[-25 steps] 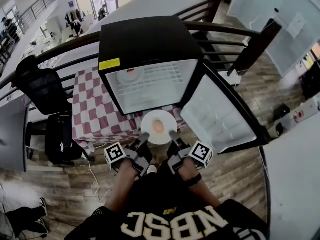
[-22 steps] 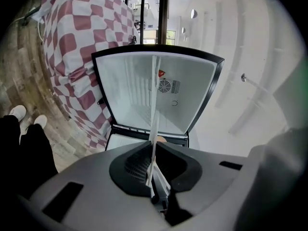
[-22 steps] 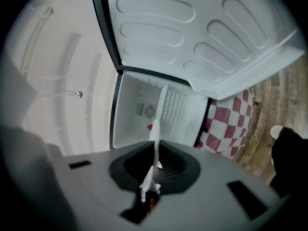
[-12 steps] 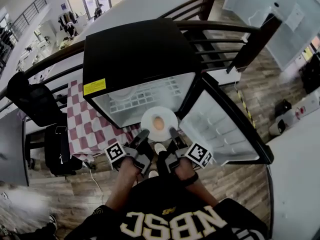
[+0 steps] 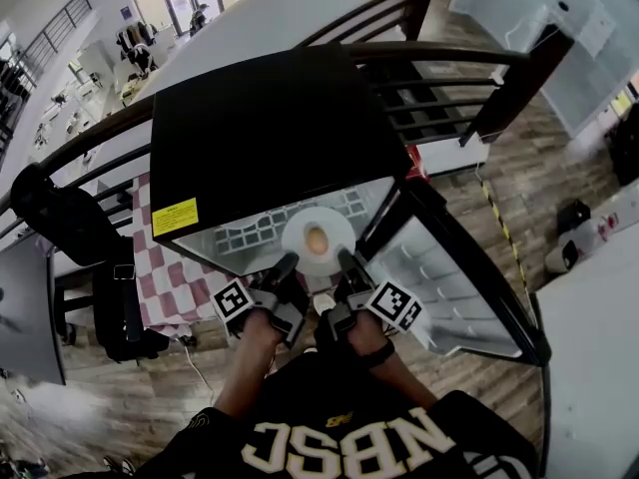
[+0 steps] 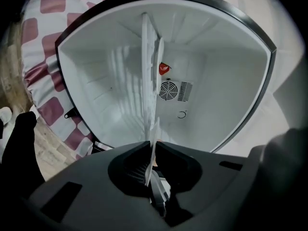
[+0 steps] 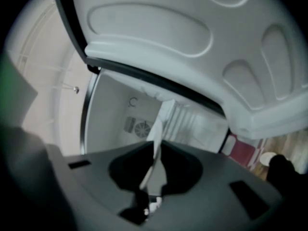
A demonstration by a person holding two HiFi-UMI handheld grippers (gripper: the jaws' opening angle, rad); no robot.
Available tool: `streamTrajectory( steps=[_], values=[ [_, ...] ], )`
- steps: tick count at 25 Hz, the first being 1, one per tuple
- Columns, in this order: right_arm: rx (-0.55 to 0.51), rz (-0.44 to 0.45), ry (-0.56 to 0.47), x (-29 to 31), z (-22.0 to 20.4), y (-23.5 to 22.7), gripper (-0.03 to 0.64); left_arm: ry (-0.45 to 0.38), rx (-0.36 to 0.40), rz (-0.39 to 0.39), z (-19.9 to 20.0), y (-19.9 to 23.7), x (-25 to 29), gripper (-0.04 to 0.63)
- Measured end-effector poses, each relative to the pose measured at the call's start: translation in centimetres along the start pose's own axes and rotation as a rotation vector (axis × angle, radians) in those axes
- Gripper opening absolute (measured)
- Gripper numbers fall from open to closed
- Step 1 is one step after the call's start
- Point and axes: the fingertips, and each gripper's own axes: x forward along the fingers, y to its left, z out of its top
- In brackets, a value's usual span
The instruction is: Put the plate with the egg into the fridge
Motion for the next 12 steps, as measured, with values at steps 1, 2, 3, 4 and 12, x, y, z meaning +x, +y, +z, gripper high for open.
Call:
streamTrajectory(
  steps=[1, 2, 3, 4, 12],
  values=[
    [0.000, -0.001, 0.000, 0.4, 0.1, -0.1, 0.038, -0.005, -0.007, 0.002, 0.3, 0.1, 0.3, 0.038],
    [0.005, -0.006, 0.001, 0.7, 0.2, -0.3, 0.038, -0.010, -0.011, 0.003, 0.6, 0.3, 0.6, 0.038],
    [0.010, -0.011, 0.002, 1.0, 0.3, -0.5, 0.038, -0.014, -0.011, 0.006, 0.8, 0.4, 0.9, 0.038],
    [0.012, -0.011, 0.003, 1.4, 0.4, -0.6, 0.038, -0.017, -0.010, 0.008, 1.0, 0.4, 1.2, 0.038],
    [0.009, -0.019, 0.004, 3.6, 1.5, -0.9, 0.038, -0.047, -0.043, 0.014, 2.5, 0.5, 2.9, 0.039]
  ],
)
